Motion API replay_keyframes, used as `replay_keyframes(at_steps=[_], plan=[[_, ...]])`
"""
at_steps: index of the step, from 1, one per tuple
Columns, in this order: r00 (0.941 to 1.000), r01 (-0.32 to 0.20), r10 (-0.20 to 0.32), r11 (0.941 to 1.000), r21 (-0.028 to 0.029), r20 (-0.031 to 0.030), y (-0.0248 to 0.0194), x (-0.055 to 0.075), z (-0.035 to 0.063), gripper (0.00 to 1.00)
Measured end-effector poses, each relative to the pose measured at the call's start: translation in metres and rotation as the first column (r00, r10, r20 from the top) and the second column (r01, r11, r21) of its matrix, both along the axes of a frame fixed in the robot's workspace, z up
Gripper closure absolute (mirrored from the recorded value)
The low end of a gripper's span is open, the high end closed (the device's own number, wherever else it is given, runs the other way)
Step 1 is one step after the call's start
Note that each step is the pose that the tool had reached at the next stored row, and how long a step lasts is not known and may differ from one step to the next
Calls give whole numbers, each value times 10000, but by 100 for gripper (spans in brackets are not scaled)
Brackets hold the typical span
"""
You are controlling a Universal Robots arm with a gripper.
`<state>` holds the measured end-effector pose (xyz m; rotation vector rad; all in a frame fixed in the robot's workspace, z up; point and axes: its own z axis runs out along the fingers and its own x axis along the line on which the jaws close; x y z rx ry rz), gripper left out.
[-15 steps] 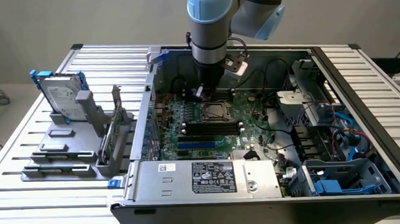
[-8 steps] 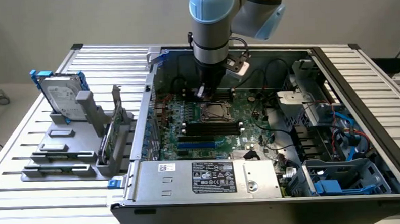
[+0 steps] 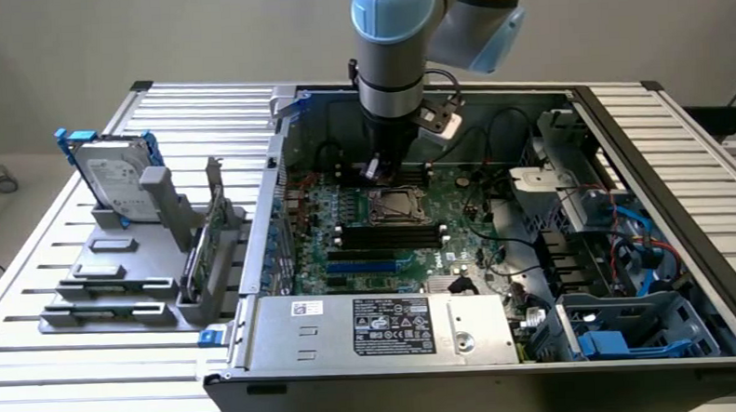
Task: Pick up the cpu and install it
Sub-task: 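Close the cpu cover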
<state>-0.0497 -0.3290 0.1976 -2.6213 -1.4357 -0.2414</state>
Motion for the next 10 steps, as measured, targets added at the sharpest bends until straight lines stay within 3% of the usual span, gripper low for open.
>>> replay_keyframes(at_steps=[10], plan=[[10000, 33, -33, 10000, 0, 0, 0, 45, -1, 89]])
